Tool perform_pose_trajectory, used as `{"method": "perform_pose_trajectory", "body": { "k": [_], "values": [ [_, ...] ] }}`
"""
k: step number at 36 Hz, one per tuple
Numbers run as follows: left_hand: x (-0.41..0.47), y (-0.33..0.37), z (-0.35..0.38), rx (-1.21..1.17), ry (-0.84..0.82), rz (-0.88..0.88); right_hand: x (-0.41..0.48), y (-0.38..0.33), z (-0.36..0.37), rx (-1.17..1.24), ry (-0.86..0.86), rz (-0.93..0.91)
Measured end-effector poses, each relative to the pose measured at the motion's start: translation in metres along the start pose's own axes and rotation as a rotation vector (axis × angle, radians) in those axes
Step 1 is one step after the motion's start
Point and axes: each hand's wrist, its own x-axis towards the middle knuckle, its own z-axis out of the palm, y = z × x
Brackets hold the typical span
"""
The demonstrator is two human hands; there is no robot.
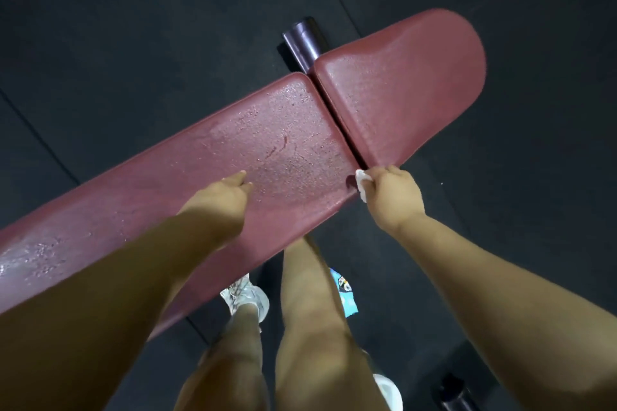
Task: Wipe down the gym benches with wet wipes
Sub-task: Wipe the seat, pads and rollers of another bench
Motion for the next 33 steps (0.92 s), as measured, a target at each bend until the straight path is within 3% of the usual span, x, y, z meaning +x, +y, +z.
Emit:
{"method": "perform_pose_trajectory", "body": {
  "k": [3,11,17,20,22,28,30,33],
  "values": [
    [-0.003,-0.01,-0.001,-0.062,0.051,0.007,0.02,-0.012,-0.006,0.123,0.053,0.086],
    [0.012,-0.035,0.002,-0.277,0.119,-0.098,0.085,-0.067,-0.026,0.305,0.209,-0.018],
    [0.01,-0.043,-0.002,-0.132,0.239,-0.05,0.138,-0.094,-0.023,0.358,0.343,0.052],
    [0.006,-0.034,-0.007,-0.132,0.166,-0.086,0.15,-0.111,-0.013,0.417,0.336,0.173],
    [0.007,-0.027,-0.01,-0.123,0.1,-0.119,0.144,-0.128,-0.003,0.4,0.313,0.073],
    [0.008,-0.027,-0.012,-0.147,0.054,-0.148,0.102,-0.17,0.021,0.139,0.051,-0.663],
    [0.007,-0.028,-0.012,-0.151,0.042,-0.139,0.108,-0.161,0.014,0.077,-0.023,-0.721],
    [0.007,-0.032,-0.012,-0.149,0.03,-0.118,0.131,-0.134,-0.008,0.023,0.086,-0.575]
  ]
}}
